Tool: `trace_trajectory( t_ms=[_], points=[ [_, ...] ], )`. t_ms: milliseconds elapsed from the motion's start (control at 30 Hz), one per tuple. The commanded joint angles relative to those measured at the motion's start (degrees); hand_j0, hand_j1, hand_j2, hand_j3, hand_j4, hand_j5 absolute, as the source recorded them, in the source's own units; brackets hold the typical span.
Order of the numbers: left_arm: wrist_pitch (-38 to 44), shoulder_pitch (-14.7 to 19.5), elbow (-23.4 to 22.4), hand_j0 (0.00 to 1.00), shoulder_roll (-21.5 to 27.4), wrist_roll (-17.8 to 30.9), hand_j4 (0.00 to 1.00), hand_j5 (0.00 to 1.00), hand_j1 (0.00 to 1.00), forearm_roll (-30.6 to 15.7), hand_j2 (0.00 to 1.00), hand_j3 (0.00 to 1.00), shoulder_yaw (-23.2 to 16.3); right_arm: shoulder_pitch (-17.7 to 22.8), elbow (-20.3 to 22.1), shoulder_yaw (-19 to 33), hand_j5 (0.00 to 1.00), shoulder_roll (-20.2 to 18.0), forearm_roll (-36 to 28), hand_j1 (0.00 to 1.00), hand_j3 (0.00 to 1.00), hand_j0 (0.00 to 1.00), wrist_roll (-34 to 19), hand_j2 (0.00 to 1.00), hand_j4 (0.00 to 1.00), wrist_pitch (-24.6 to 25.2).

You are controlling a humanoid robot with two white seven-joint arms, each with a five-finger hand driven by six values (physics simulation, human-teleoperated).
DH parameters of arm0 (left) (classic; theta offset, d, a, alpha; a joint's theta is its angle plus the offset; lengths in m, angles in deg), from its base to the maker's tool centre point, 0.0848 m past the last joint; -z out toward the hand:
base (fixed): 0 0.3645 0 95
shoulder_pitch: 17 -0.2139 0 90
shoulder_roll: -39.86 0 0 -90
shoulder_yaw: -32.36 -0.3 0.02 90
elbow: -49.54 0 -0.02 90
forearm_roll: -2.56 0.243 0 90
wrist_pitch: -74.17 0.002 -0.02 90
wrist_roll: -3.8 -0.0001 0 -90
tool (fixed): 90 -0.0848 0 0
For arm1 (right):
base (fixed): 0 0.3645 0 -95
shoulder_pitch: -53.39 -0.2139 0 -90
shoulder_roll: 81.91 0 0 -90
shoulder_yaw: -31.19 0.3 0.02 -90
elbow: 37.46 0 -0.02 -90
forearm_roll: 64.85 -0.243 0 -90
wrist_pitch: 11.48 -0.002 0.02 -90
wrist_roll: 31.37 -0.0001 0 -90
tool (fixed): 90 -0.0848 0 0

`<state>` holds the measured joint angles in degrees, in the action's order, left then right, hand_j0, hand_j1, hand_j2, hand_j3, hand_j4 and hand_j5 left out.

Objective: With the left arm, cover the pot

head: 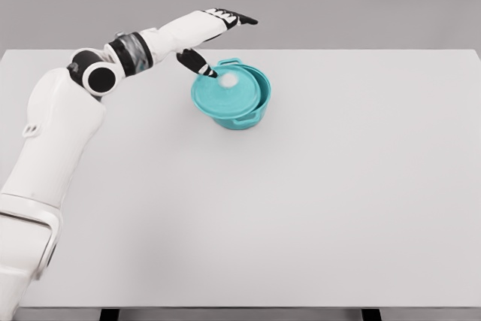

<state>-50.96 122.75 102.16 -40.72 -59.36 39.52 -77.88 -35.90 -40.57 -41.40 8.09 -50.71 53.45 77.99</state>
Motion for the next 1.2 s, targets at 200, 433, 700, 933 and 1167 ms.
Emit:
trace_trajectory(
  t_ms=[200,433,700,933,1167],
  points=[
    [0.14,0.00,2.83,1.00,3.58,-0.04,1.00,1.00,1.00,-0.39,1.00,1.00,-0.15,-0.09,-0.06,0.00,1.00,0.00,0.00,1.00,1.00,1.00,-0.01,1.00,1.00,0.00],
    [0.14,-3.60,12.06,1.00,15.97,-0.04,1.00,1.00,1.00,-3.37,1.00,1.00,-2.26,0.00,0.03,0.00,1.00,0.00,0.00,1.00,1.00,1.00,-0.01,1.00,1.00,0.00],
    [0.14,-17.84,22.87,1.00,34.95,-0.04,1.00,1.00,1.00,-17.88,1.00,1.00,-1.65,0.00,0.03,0.00,1.00,0.00,0.00,1.00,1.00,1.00,-0.01,1.00,1.00,0.00],
    [0.14,-20.13,22.08,1.00,37.07,-0.04,1.00,1.00,1.00,-19.64,1.00,1.00,-1.29,0.00,-0.06,0.00,1.00,0.00,0.00,1.00,1.00,1.00,-0.01,1.00,1.00,0.00],
    [0.14,-20.30,22.08,1.00,36.63,-0.04,1.00,1.00,1.00,-19.38,1.00,1.00,-1.47,0.00,0.03,0.00,1.00,0.00,0.00,1.00,1.00,1.00,-0.01,1.00,1.00,0.00]
  ],
)
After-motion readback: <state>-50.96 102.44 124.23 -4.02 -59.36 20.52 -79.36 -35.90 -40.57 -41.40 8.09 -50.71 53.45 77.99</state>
